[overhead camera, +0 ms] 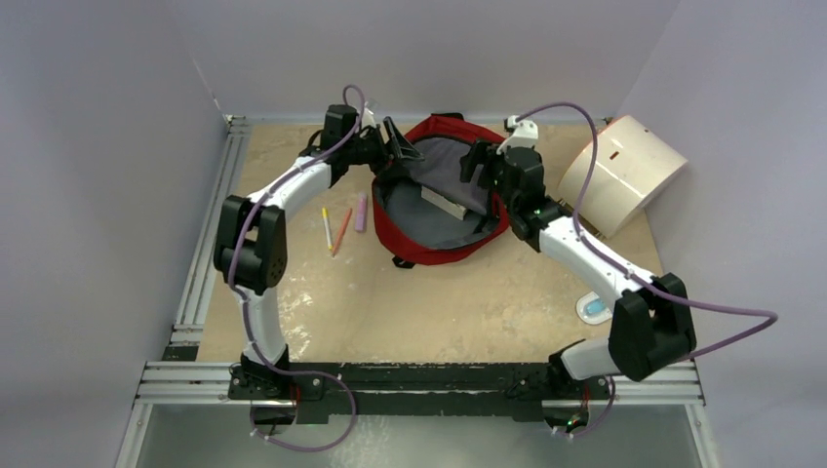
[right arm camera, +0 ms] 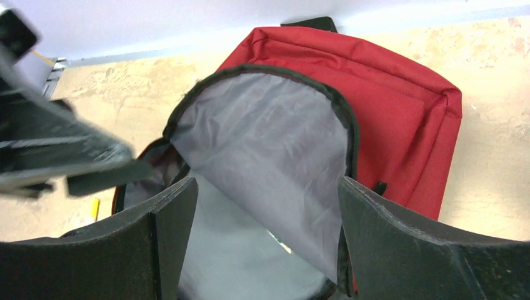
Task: Pack the student bag
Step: Zip the student bag at the center of the board.
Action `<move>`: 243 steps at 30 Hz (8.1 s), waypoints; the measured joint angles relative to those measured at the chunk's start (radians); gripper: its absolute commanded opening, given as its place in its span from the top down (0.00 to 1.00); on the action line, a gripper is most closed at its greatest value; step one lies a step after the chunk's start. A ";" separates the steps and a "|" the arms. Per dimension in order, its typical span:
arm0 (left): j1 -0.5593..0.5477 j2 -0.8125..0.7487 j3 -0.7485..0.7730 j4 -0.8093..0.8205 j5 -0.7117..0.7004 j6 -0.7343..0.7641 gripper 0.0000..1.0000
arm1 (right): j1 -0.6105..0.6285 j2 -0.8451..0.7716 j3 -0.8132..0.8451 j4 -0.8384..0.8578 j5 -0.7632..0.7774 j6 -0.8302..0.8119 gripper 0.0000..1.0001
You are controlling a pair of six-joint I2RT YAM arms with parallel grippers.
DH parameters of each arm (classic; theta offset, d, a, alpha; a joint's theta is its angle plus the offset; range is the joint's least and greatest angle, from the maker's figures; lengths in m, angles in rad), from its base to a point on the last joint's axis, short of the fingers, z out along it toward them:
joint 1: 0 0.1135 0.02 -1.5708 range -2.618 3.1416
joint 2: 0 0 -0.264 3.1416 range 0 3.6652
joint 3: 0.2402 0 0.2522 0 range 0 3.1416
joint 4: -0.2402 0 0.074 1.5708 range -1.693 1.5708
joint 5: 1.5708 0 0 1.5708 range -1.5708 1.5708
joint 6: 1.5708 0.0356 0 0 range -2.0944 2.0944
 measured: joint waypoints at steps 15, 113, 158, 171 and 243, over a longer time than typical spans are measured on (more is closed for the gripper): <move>0.000 -0.294 -0.249 -0.190 -0.217 0.208 0.33 | -0.180 0.318 0.414 -0.266 -0.144 0.069 0.17; -0.053 -0.279 -0.312 -0.321 -0.456 0.346 0.35 | -0.187 0.131 0.247 -0.599 -0.956 -0.232 0.65; -0.183 -0.462 -0.267 -0.314 -0.600 0.478 0.41 | -0.220 0.049 -0.006 -0.400 -0.111 0.235 0.46; -0.243 -0.407 -0.249 -0.273 -0.555 0.475 0.42 | -0.240 0.274 0.058 -0.333 -0.186 0.135 0.57; -0.334 -0.405 -0.426 0.040 -0.441 0.361 0.44 | -0.257 0.040 -0.147 -0.293 -0.820 -0.033 1.00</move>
